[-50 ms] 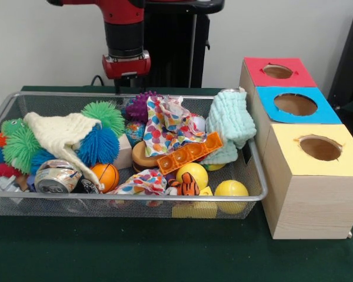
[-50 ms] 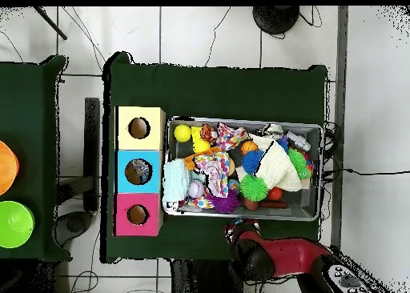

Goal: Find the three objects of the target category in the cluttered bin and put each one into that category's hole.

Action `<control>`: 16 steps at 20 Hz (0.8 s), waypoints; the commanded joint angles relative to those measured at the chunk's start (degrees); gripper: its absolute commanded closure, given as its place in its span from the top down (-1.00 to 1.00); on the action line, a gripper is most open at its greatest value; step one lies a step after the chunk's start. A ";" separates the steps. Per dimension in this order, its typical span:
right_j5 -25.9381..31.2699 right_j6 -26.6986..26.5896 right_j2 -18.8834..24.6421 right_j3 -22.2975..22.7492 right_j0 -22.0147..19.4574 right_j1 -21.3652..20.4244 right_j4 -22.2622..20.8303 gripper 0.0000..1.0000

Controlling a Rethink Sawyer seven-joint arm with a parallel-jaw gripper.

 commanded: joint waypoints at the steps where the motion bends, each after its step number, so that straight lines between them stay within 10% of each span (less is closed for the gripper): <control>1: -1.02 6.38 2.05 -8.41 2.29 4.82 0.54 1.00; 16: -5.88 7.74 -1.76 -8.90 3.98 8.12 0.21 1.00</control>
